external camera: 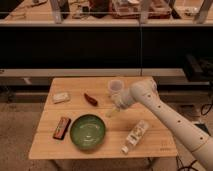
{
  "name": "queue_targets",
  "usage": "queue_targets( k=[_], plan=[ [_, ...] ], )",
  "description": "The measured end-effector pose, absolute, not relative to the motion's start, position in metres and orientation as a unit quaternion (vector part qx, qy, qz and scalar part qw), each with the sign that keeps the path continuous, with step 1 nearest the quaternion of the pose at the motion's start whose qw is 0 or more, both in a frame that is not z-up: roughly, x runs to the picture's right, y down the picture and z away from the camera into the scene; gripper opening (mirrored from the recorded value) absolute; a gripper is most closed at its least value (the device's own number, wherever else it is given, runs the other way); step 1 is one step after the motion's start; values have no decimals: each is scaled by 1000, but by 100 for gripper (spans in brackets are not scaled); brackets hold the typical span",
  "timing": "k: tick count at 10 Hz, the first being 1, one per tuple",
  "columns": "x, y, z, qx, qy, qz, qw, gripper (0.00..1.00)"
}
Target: Place the eraser in the ceramic cup
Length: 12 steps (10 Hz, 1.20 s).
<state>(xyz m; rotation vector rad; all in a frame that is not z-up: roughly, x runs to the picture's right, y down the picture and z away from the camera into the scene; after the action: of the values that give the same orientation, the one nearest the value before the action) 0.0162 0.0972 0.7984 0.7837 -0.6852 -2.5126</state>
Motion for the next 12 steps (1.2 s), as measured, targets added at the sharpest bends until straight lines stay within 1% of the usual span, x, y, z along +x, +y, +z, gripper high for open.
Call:
queue_targets(
  k=[2, 3, 5, 7, 9, 11, 12],
  plan=[
    [-9, 96, 784, 340, -232, -892, 185, 68],
    [-17, 96, 779, 358, -226, -888, 178, 68],
    [-17, 95, 778, 360, -225, -888, 178, 68],
    [-36, 108, 770, 370, -224, -886, 165, 68],
    [-77, 137, 751, 392, -232, -881, 129, 68],
    [-121, 177, 730, 413, -260, -869, 83, 68],
    [-132, 191, 725, 414, -276, -865, 67, 68]
  ],
)
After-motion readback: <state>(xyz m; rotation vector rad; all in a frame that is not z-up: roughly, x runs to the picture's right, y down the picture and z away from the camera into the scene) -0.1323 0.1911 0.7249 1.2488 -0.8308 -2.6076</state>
